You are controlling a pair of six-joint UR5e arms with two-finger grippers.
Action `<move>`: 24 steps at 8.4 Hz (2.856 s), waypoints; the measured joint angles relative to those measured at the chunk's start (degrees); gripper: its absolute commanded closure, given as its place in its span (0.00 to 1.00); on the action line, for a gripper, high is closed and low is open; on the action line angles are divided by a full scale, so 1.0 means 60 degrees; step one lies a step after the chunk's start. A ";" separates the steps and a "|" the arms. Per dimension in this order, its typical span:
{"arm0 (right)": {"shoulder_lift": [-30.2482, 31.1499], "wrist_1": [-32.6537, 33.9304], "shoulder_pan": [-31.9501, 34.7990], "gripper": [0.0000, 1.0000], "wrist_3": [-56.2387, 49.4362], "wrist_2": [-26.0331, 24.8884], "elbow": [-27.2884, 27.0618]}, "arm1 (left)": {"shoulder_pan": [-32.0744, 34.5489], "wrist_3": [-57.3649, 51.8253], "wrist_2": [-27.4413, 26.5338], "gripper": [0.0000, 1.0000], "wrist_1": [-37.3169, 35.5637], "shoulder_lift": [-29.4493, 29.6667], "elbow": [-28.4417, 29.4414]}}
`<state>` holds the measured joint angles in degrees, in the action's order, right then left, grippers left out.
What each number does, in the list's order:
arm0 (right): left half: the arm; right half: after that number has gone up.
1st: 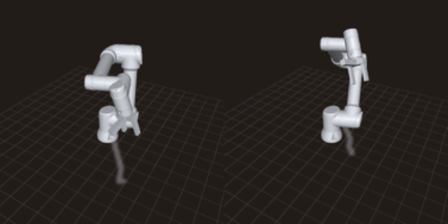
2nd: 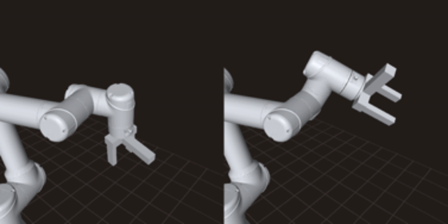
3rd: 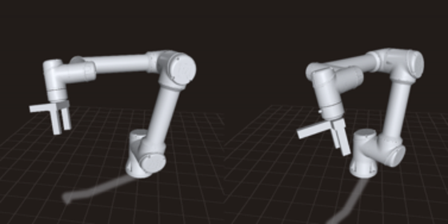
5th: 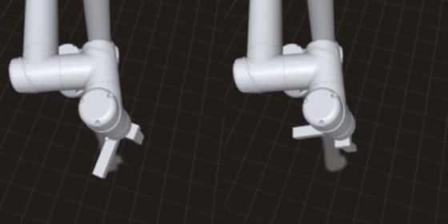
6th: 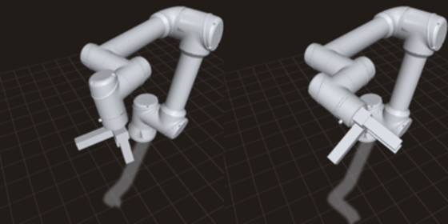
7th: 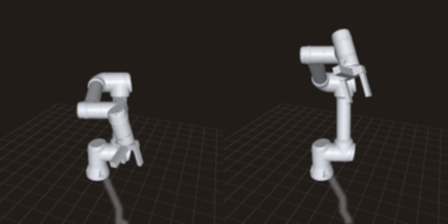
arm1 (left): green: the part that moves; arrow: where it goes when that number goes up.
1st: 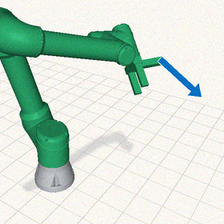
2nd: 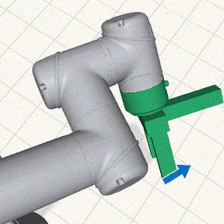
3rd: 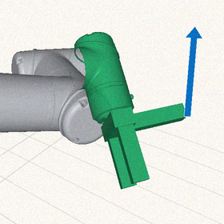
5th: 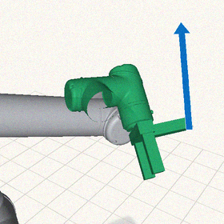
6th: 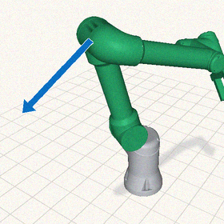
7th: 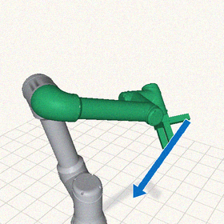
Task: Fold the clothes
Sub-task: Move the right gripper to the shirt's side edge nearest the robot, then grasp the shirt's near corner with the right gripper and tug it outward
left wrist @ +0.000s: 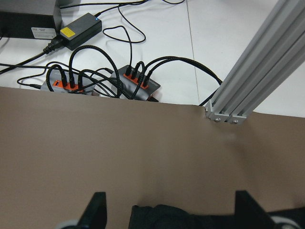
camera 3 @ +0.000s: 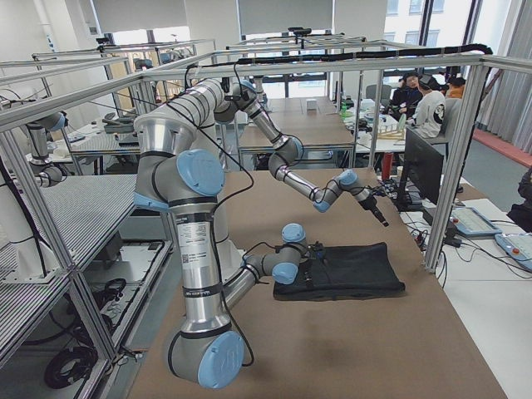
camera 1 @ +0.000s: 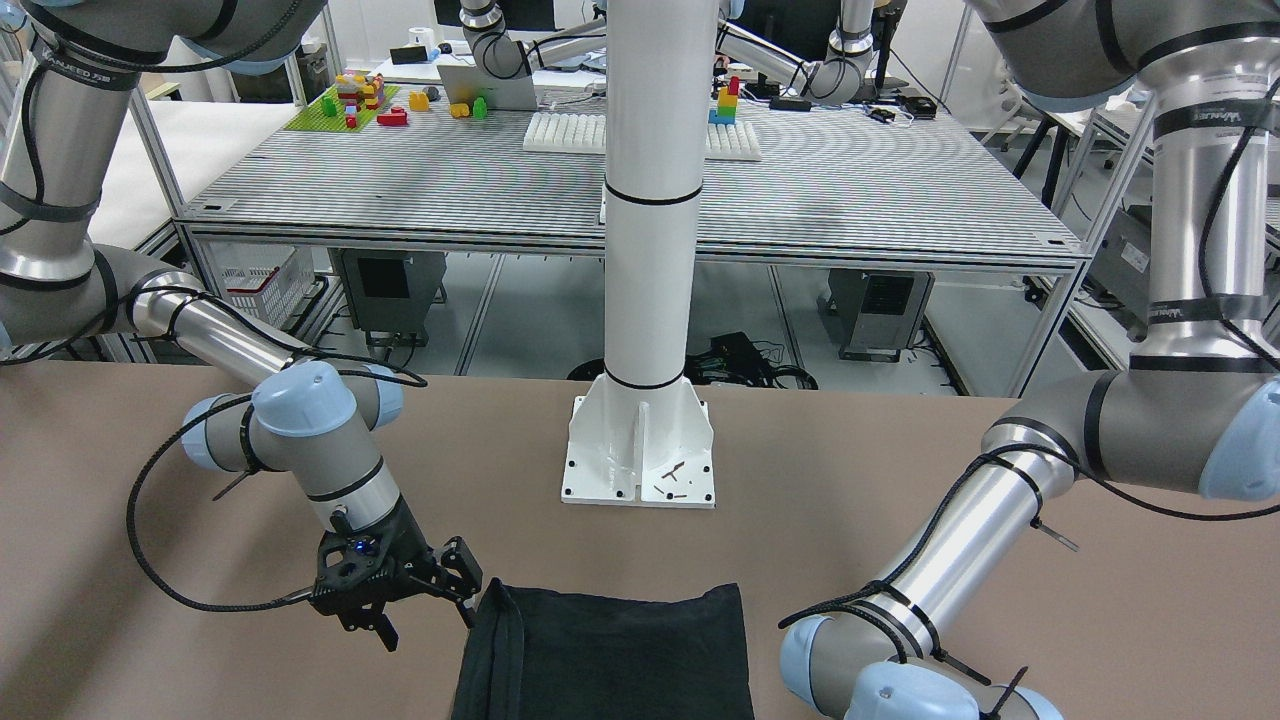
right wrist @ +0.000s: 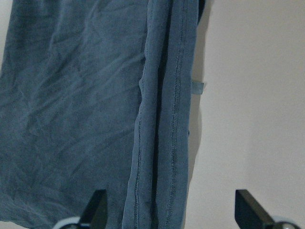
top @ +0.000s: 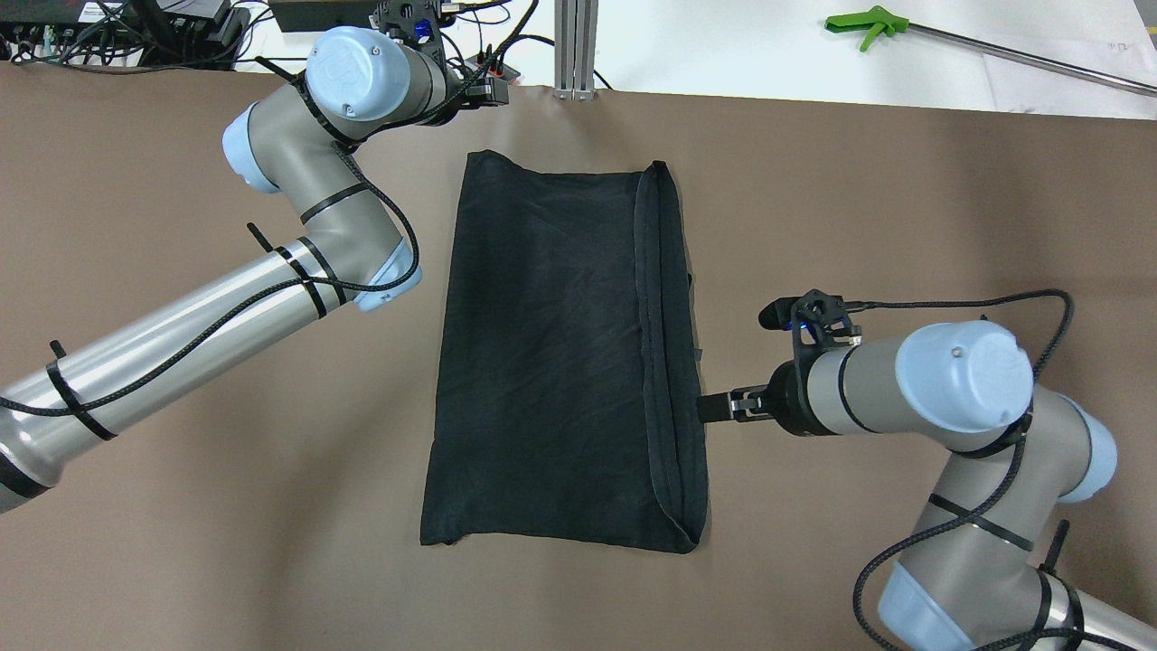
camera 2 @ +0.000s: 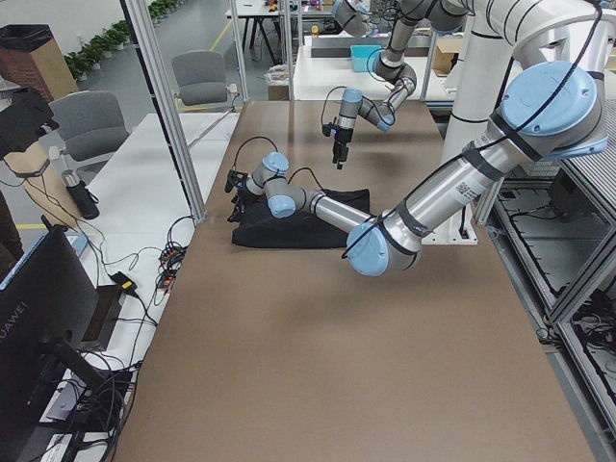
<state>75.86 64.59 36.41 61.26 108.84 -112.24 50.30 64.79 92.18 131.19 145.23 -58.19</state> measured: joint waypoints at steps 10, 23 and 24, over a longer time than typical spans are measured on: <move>-0.0434 0.0909 -0.2824 0.29 -0.0530 -0.3275 0.0456 | -0.0012 -0.0075 0.0010 0.05 0.0009 -0.0150 -0.0009; -0.0445 0.0915 -0.3336 1.00 0.0065 -0.4222 0.0548 | -0.0027 -0.0208 0.0396 0.05 -0.0082 -0.0295 -0.0363; -0.0427 0.0885 -0.3299 1.00 0.0171 -0.4215 0.0498 | -0.0031 -0.0208 0.0392 0.05 -0.0089 -0.0297 -0.0366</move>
<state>73.30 69.90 16.61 62.29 83.55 -109.25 50.12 63.54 94.53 130.65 143.45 -60.38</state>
